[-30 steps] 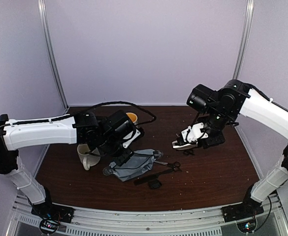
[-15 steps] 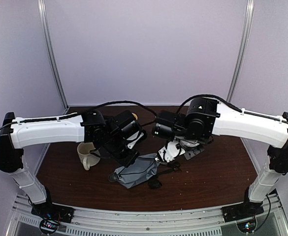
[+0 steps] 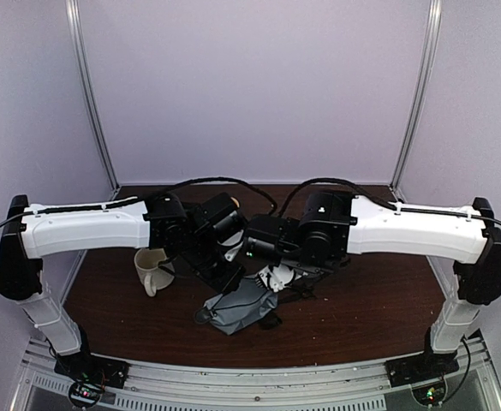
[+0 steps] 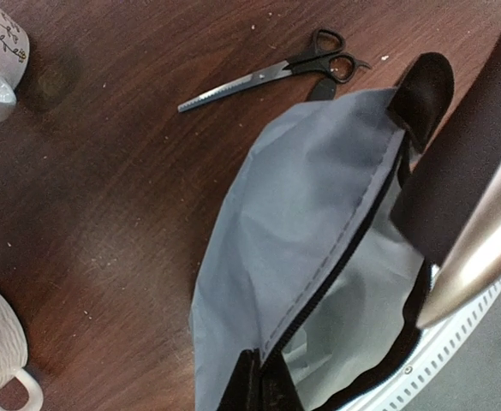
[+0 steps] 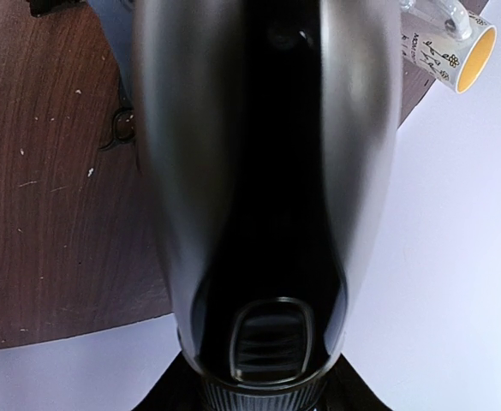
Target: Sort the hair-cutting tools
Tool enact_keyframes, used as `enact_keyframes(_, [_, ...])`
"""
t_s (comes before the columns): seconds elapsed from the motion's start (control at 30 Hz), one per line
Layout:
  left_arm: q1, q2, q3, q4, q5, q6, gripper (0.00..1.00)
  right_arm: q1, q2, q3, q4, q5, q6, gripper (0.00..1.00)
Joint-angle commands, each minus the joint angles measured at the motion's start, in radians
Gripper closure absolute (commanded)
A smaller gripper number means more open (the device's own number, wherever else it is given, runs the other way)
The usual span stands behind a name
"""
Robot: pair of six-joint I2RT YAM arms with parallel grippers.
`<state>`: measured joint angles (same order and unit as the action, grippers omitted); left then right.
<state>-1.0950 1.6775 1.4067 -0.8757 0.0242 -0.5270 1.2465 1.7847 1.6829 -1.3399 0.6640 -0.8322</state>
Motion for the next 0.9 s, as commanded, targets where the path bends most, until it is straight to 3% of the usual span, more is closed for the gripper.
enact_keyframes(0.0, [-0.005, 0.005, 0.03, 0.053, 0.038, -0.023, 1.0, 0.018, 0.012, 0.035, 0.018, 0.053, 0.015, 0.89])
enact_keyframes(0.53, [-0.001, 0.014, 0.021, 0.118, 0.094, -0.059, 1.0, 0.081, 0.059, 0.022, 0.008, -0.004, 0.056, 0.89])
enact_keyframes(0.87, [0.035, 0.006, -0.03, 0.189, 0.178, -0.124, 1.0, 0.1, 0.101, -0.009, 0.027, 0.066, 0.066, 0.86])
